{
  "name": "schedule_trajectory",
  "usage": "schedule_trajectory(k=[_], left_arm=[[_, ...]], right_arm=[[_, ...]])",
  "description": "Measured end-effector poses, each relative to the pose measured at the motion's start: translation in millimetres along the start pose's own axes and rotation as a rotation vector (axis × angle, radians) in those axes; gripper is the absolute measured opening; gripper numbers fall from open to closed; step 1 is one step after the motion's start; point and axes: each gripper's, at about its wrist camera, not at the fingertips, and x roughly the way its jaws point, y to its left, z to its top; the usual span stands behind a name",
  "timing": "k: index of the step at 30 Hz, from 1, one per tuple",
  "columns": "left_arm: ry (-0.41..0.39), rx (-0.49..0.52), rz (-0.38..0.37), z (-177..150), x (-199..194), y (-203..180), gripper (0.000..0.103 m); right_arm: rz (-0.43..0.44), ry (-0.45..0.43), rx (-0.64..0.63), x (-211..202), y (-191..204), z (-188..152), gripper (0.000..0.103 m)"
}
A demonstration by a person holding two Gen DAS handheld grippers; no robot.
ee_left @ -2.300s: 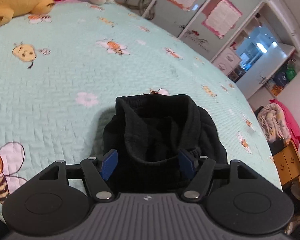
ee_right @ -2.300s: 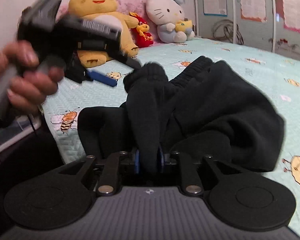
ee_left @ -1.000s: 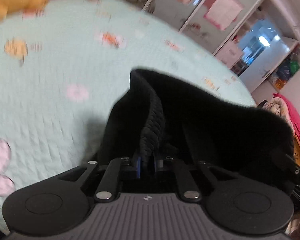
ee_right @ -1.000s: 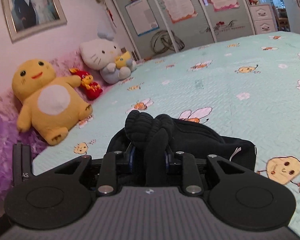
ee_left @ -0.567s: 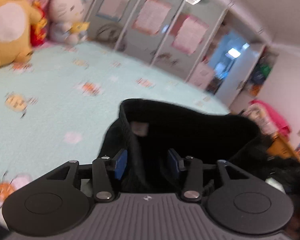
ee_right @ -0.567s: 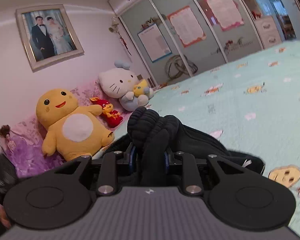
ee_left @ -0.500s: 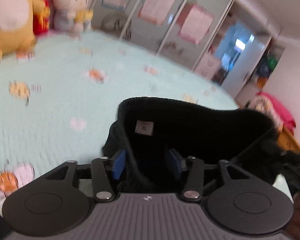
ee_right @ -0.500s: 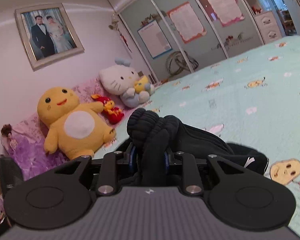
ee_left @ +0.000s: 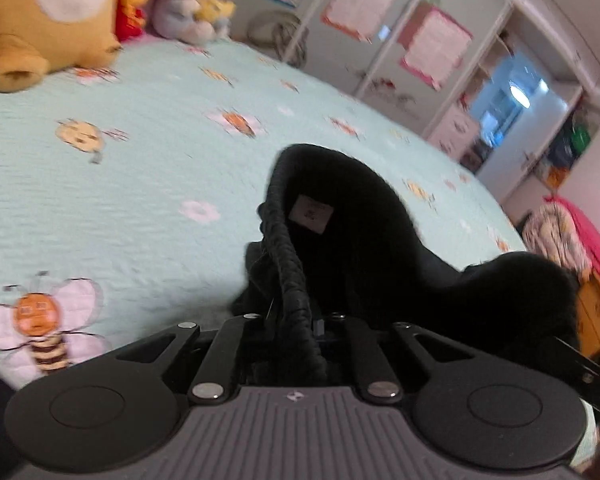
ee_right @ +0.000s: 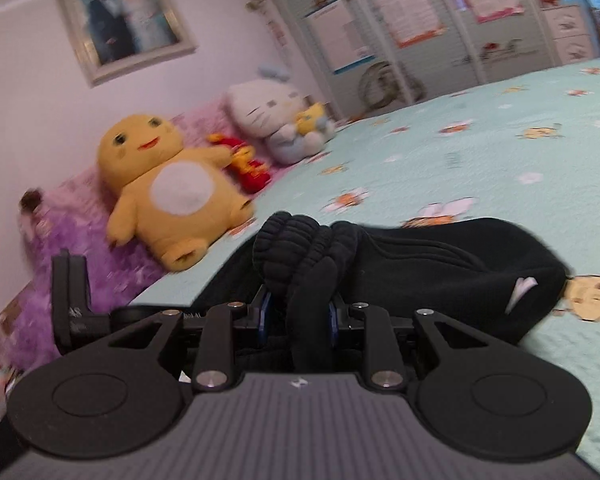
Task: Fold clothes
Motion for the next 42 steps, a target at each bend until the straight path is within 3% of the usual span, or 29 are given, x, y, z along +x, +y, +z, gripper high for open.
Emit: schedule_trajectory(k=[2,4,6,8,11,15,19,22,25,30,33,37,39,40,41,42], left_arm=[[-0.026,-0.025,0.041,-1,-15,11,0.009],[-0.04,-0.067,0.081,-1,-27,26,0.018],[-0.035,-0.093,0.115,-1,-40,39,0.052],[-0.043,-0.108,0.136,-3,-53,49,0.06],[-0.02,-0.097,0.144,-6,-59,47,0.061],[0.06,-0.063,0.09,-15,-39,29,0.062],[0.113,0.004,0.044,-25,-11,5,0.064],[0.151,0.018,0.04,-31,7,-2,0.064],[0.154,0.047,0.05,-33,9,-15,0.064],[0.086,0.087,0.044,-39,-21,-30,0.064],[0.08,0.09,-0.004,-43,-29,-34,0.077],[0.107,0.094,-0.027,-48,-24,-39,0.077],[0.13,0.135,-0.008,-51,-11,-43,0.08],[0.141,0.151,0.021,-53,1,-44,0.079],[0.15,0.155,0.051,-54,10,-43,0.072],[0.155,0.145,0.085,-53,18,-40,0.057]], right_arm=[[0.053,0.006,-0.065,18,24,3,0.027],[0.117,0.02,-0.131,38,48,2,0.027],[0.136,0.074,-0.147,63,62,-4,0.027],[0.13,0.138,-0.115,84,62,-17,0.029],[0.101,0.236,-0.053,101,49,-42,0.035],[0.098,0.233,-0.015,81,45,-54,0.039],[0.067,0.083,-0.03,27,37,-42,0.067],[-0.035,0.012,0.002,-6,18,-33,0.068],[-0.153,0.011,0.074,-16,-10,-34,0.069],[-0.223,0.084,0.26,-7,-56,-50,0.071],[-0.198,0.141,0.339,10,-69,-62,0.075],[-0.183,0.227,0.441,38,-80,-79,0.077],[-0.149,0.251,0.455,44,-79,-87,0.062],[-0.124,0.253,0.421,44,-72,-87,0.03],[-0.104,0.246,0.37,42,-62,-86,0.026],[-0.084,0.24,0.319,40,-52,-84,0.023]])
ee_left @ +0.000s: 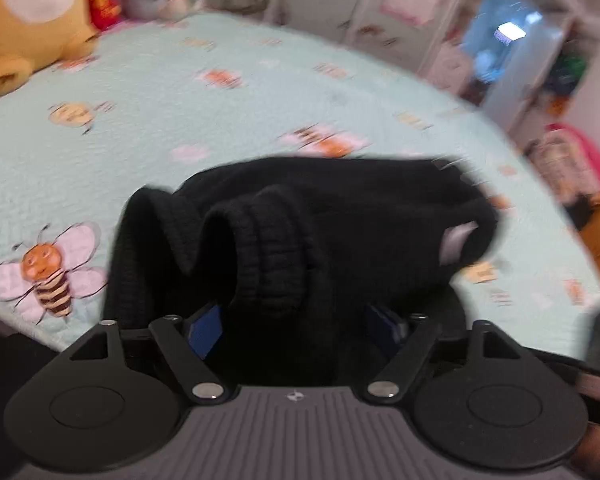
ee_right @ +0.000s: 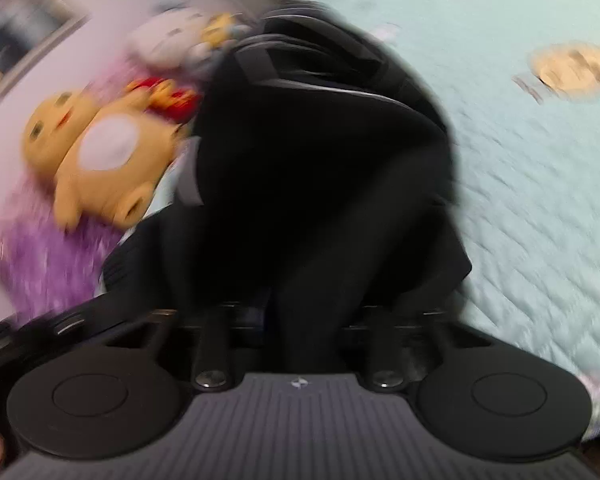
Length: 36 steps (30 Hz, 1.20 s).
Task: Fold clothes
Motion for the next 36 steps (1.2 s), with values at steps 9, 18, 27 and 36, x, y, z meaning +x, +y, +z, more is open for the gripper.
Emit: schedule_trajectory(k=[9,18,27,36], left_arm=[[-0.179,-0.292,0.076,31,-27,80,0.042],[-0.262,-0.43,0.198,50,-58,144,0.047],[-0.137,-0.329,0.143,18,-24,105,0.063],[-0.195,-0.145,0.11,28,-30,72,0.045]], right_arm=[[0.122,-0.079,-0.109,-29,34,-9,0.038],[0.092,-0.176,0.48,-43,-87,12,0.067],[0.272,-0.094,0.959,45,-141,28,0.082],[0.345,-0.216,0.753,43,-96,78,0.017]])
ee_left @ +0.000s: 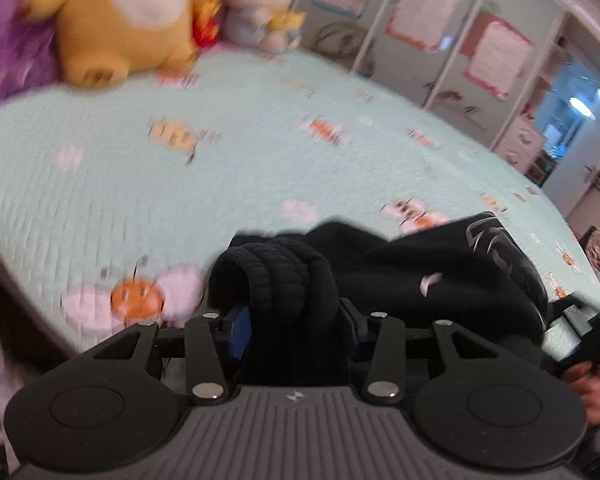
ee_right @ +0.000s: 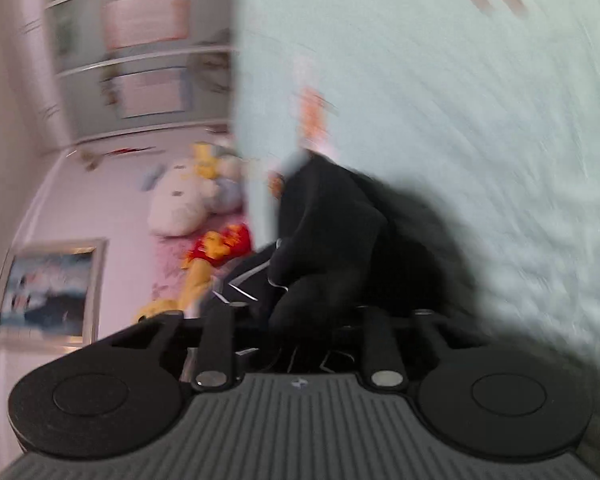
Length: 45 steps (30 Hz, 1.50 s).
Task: Fold clothes
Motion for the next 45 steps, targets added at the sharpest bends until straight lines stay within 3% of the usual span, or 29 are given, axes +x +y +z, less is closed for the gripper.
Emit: schedule_trajectory(k=[4,7,13,17,19,20,22,28,32,35,38,39,40,41,42,45], left_arm=[[-0.091,0.031,-0.085,16,-17,-21,0.044],[-0.168,0.04,-0.072,27,-22,-32,0.044],[-0.165,-0.017,-0.028,46,-18,-26,0.044],[-0.238,-0.02,0.009,77,-26,-22,0.045],[-0.268,-0.029,0.047,93,-22,-15,0.047],[-0.266,-0.037,0.081,96,-15,-12,0.048],[-0.225,-0.073,0.143,94,1,1,0.048],[-0.059,-0.138,0.188,34,33,42,0.049],[-0.009,-0.153,0.17,8,28,51,0.05],[-0.021,-0.133,0.158,5,18,47,0.051],[-0.039,-0.133,0.159,10,11,46,0.052],[-0.043,-0.136,0.161,12,10,46,0.052],[-0.046,-0.136,0.161,12,8,45,0.052],[-0.045,-0.132,0.158,12,6,44,0.052],[-0.044,-0.129,0.155,11,4,43,0.052],[-0.045,-0.103,0.14,8,-1,36,0.052]], right_arm=[[0.131,-0.179,-0.255,-69,88,21,0.012],[0.183,-0.207,-0.437,-100,145,25,0.012],[0.137,-0.177,-0.526,-70,186,35,0.012],[0.128,-0.18,-0.561,-32,211,49,0.012],[0.062,-0.143,-0.579,-17,206,50,0.019],[0.029,-0.125,-0.587,-10,203,50,0.041],[-0.037,-0.088,-0.604,5,198,51,0.072],[-0.212,-0.031,-0.467,-29,71,37,0.073],[-0.317,0.066,-0.323,-54,-19,14,0.074],[-0.291,0.136,-0.264,-47,-42,1,0.074],[-0.249,0.217,-0.305,-20,-31,-11,0.078],[-0.251,0.237,-0.342,-11,-24,-19,0.078],[-0.245,0.237,-0.366,-8,-17,-25,0.066],[-0.228,0.21,-0.369,-14,-11,-27,0.039],[-0.212,0.183,-0.373,-20,-6,-29,0.03],[-0.162,0.101,-0.382,-39,12,-35,0.014]])
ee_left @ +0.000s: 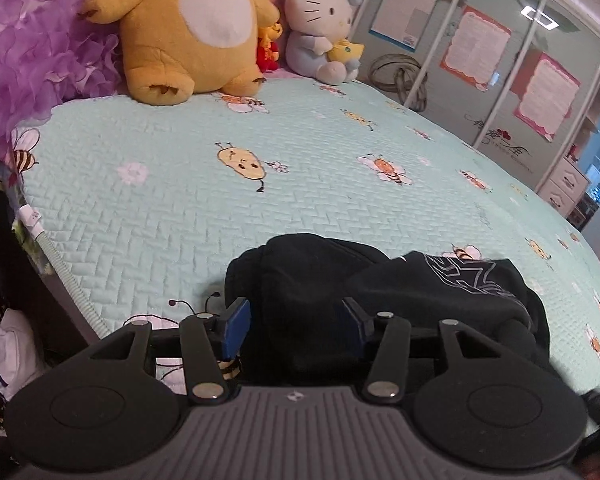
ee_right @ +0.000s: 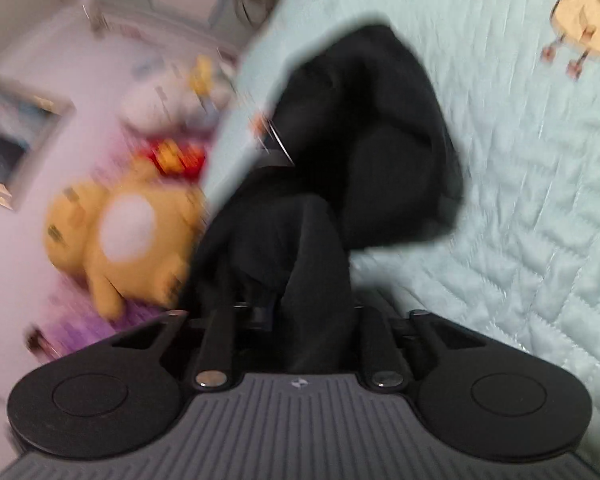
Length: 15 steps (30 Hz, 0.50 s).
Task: Fold clothes
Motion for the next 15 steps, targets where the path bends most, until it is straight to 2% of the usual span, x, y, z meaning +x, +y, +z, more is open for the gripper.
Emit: schedule_trajectory(k=[1,2,6,7,8,9,10,11,12,14,15], left_arm=[[-0.002,0.011,-0.007,-1,-1,-2,0.052],[-0.006,0.017,-0.016,-2,-2,-4,0.052],[-0.012,0.023,-0.057,-4,-2,-17,0.052],[-0.009,0.026,-0.067,-6,-1,-22,0.052],[-0.003,0.031,-0.076,-8,0,-25,0.052],[0.005,0.037,-0.085,-10,0,-29,0.052],[0.013,0.044,-0.091,-13,1,-32,0.053],[0.021,0.051,-0.094,-15,1,-33,0.053],[0.028,0.057,-0.096,-17,1,-35,0.053],[0.037,0.065,-0.096,-21,-1,-35,0.053],[0.038,0.067,-0.093,-22,-2,-33,0.054]], right_arm=[[0.01,-0.052,-0.009,-14,8,3,0.008],[0.021,-0.136,-0.043,-39,22,11,0.008],[-0.003,-0.434,-0.357,-129,96,21,0.008],[-0.015,-0.484,-0.43,-147,111,17,0.008],[-0.022,-0.503,-0.479,-157,120,11,0.013],[-0.03,-0.503,-0.517,-162,124,3,0.018],[-0.044,-0.462,-0.532,-159,122,-5,0.038],[-0.068,-0.401,-0.539,-151,116,-13,0.065],[-0.091,-0.339,-0.545,-143,109,-21,0.072],[-0.128,-0.226,-0.505,-130,85,-35,0.073],[-0.132,-0.219,-0.458,-132,73,-37,0.073]])
